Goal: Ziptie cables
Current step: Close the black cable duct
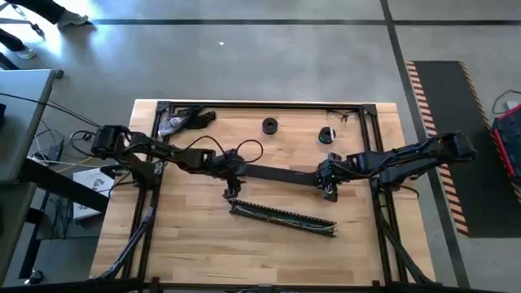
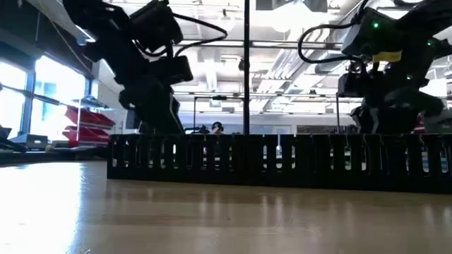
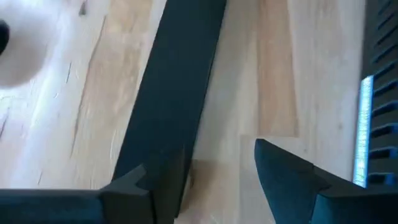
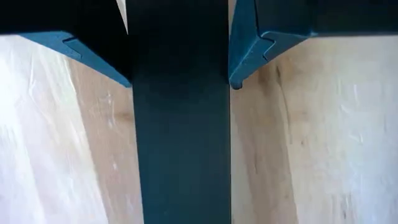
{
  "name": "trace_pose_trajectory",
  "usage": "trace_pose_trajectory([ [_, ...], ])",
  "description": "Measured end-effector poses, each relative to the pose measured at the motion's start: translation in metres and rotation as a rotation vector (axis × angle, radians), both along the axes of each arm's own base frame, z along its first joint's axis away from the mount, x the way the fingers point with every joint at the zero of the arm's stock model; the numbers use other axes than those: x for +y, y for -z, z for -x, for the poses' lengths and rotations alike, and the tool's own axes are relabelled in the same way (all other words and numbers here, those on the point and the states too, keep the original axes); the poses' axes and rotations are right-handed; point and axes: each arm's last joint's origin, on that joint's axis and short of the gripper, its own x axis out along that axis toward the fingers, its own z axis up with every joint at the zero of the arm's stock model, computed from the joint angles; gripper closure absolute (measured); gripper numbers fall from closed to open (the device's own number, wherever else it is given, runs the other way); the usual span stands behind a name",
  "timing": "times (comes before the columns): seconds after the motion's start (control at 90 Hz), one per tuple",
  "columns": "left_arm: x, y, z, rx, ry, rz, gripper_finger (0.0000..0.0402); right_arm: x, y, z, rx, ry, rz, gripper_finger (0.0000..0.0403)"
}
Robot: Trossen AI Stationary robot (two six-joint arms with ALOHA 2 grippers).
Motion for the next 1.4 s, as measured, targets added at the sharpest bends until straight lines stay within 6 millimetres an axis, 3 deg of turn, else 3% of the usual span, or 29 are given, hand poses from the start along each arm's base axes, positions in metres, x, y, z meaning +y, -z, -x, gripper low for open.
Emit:
trace_pose_trajectory([
  [0.3,0.007,0.003,0.000,-0.081,0.064,-0.078,0.0143,0.000,0.000,0.001,0.004,-0.007,0.002,0.0200],
  [0.644,0.018,0.044,-0.014,-0.025,0.073,-0.123,0.0091,0.001,0.000,0.000,-0.008,-0.013,-0.009,0.0200],
  [1.056,0.019,0.047,-0.011,0.065,0.058,-0.137,0.0094,0.001,-0.002,0.000,-0.013,-0.036,-0.021,0.0200],
  [1.4,0.018,0.051,-0.004,0.144,0.062,-0.077,0.0165,0.001,-0.012,0.007,-0.035,-0.035,-0.028,0.0200],
])
